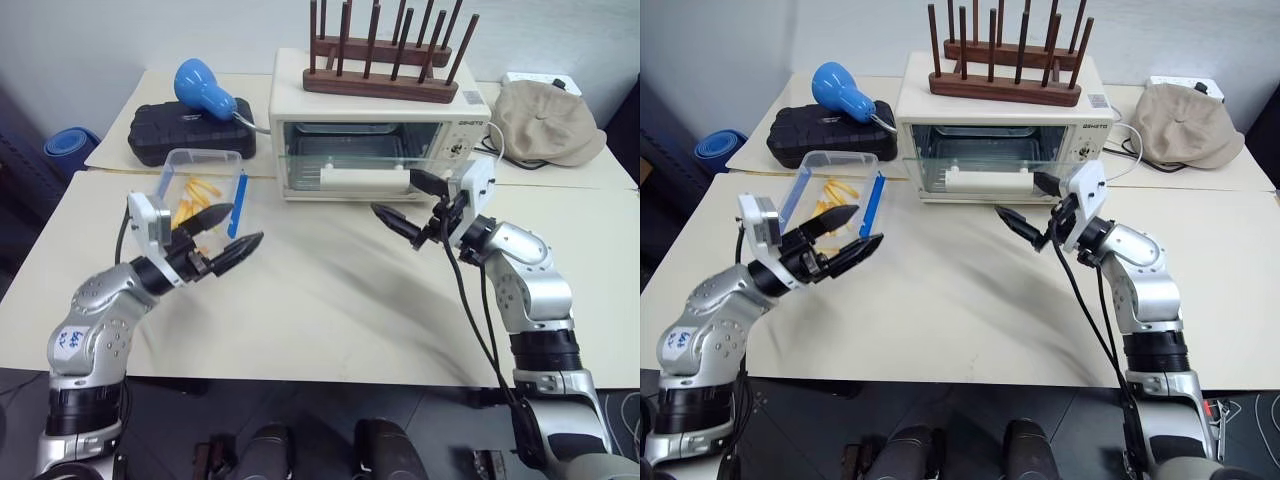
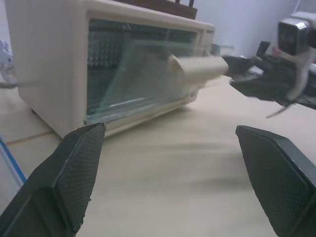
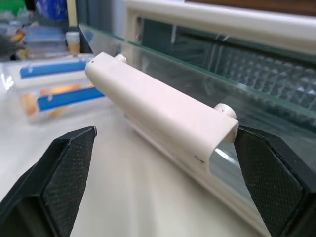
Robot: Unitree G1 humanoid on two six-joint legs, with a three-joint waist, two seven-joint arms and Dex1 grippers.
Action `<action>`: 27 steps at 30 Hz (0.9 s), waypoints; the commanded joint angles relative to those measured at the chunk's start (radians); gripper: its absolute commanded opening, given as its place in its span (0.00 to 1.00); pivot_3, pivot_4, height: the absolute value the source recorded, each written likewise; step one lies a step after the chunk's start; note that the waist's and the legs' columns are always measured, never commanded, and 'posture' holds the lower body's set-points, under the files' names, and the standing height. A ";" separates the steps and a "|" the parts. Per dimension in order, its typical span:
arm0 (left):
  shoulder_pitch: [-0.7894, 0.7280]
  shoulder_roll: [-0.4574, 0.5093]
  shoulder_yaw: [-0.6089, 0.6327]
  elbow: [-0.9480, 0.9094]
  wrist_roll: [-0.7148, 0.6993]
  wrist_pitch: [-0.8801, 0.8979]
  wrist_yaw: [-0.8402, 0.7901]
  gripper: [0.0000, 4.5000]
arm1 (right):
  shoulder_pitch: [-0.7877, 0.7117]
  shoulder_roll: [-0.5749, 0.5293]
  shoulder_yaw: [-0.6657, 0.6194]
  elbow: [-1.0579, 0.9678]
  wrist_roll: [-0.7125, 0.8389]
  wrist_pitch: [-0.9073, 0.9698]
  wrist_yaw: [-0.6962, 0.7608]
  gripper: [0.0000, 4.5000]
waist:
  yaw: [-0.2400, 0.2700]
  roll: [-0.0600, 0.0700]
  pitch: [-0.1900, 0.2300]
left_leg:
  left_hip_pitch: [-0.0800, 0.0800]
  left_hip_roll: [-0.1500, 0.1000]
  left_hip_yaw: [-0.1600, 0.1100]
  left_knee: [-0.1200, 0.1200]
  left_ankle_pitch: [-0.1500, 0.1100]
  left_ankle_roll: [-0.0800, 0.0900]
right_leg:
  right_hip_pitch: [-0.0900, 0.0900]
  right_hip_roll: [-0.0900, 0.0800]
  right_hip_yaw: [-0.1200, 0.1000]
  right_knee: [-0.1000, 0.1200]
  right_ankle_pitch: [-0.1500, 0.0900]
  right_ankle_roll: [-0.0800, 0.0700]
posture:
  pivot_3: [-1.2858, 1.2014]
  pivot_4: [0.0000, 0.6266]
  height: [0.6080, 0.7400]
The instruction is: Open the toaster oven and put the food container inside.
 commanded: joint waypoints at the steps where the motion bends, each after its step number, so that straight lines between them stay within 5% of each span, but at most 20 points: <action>1: -0.133 -0.016 -0.017 0.124 0.068 -0.078 0.002 0.73 | 0.003 -0.003 0.005 -0.063 0.004 0.003 -0.004 1.00 | 0.000 0.000 0.000 | 0.000 0.000 0.001 0.000 0.000 0.000 | 0.000 0.000 0.000 0.000 0.000 0.000 | 0.52 0.24 1.00; 12: -0.519 -0.192 -0.177 0.603 0.297 -0.290 -0.042 0.01 | 0.164 -0.026 -0.022 -0.144 -0.041 -0.060 -0.057 1.00 | 0.005 -0.001 0.001 | -0.001 -0.003 0.001 -0.001 0.000 0.000 | 0.000 0.000 -0.003 0.000 0.000 0.000 | 0.52 0.24 1.00; 22: -0.344 -0.181 -0.338 0.460 0.426 -0.305 -0.165 0.01 | 0.677 -0.092 -0.262 -0.249 -0.006 -0.195 -0.045 1.00 | 0.049 -0.002 0.001 | -0.002 -0.003 0.008 0.001 0.000 0.001 | 0.001 -0.001 -0.002 -0.001 0.000 0.000 | 0.52 0.24 1.00; 27: -0.232 -0.174 -0.380 0.364 0.501 -0.313 -0.114 0.01 | 0.743 -0.083 -0.333 -0.239 0.035 -0.328 -0.002 1.00 | 0.039 -0.002 0.001 | 0.001 -0.002 0.011 0.001 0.000 0.001 | 0.001 0.001 0.002 -0.001 0.000 0.000 | 0.52 0.24 1.00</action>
